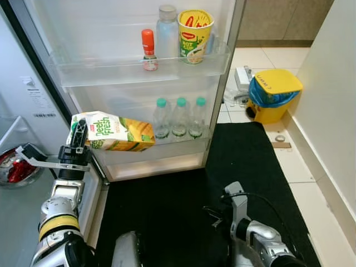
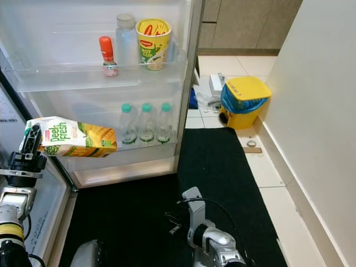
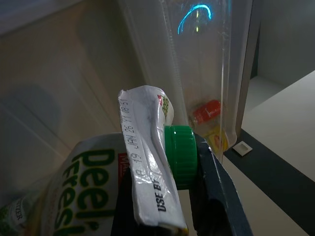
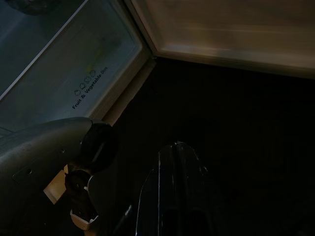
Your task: Restocking fridge
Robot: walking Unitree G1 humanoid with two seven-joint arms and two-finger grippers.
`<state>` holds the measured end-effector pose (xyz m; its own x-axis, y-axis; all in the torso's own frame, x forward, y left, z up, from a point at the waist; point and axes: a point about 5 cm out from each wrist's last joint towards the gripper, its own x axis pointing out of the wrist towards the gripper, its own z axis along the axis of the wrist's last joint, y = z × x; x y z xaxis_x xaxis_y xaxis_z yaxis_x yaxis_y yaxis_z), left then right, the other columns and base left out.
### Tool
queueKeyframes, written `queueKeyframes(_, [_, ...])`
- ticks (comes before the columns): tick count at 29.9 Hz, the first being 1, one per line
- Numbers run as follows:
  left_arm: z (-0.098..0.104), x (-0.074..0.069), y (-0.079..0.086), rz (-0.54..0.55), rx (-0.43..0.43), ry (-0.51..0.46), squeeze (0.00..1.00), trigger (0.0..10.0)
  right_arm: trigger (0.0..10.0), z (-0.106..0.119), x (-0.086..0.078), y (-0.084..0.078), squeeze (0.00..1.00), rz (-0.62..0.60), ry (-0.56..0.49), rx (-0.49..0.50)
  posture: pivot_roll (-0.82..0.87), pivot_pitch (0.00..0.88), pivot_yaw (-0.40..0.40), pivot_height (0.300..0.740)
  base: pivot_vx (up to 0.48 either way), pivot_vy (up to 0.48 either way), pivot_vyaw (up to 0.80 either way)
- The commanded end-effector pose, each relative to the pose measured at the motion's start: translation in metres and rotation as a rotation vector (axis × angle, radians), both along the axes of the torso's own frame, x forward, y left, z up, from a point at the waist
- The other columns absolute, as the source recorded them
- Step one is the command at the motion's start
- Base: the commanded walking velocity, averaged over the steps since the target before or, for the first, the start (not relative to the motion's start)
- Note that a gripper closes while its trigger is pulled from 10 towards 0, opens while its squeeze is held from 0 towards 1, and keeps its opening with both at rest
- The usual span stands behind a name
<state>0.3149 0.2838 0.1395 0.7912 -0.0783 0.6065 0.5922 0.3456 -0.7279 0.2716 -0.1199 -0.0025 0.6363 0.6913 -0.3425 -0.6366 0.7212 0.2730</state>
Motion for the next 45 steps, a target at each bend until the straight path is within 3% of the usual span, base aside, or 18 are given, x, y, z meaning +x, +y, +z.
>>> queueKeyframes(1, [0.007,0.004,-0.004,0.013,0.002,-0.029,0.0,10.0,10.0,0.0,0.0,-0.001,0.0,-0.02,-0.006,0.01,-0.06,0.119,-0.004,0.46,0.0,0.0,0.0])
queueKeyframes(9, [0.008,0.018,-0.006,0.197,0.065,0.081,0.0,10.0,10.0,0.0,-0.001,0.001,0.0,-0.034,-0.014,0.014,-0.06,0.129,0.009,0.46,0.0,0.0,0.0])
queueKeyframes(27, [0.041,0.051,-0.042,0.113,0.074,0.038,0.0,10.0,10.0,-0.001,-0.007,0.005,0.0,-0.064,-0.04,0.052,-0.1,0.184,0.05,0.46,0.0,0.0,0.0])
queueKeyframes(33, [0.047,0.055,-0.041,0.125,0.088,0.04,0.0,10.0,10.0,-0.001,-0.009,0.006,0.0,-0.067,-0.05,0.061,-0.11,0.204,0.058,0.46,0.0,0.0,0.0])
queueKeyframes(45, [0.061,0.059,-0.022,0.246,0.154,0.071,0.0,10.0,10.0,0.002,-0.01,0.006,0.0,-0.076,-0.072,0.074,-0.12,0.229,0.069,0.46,0.0,0.0,0.0])
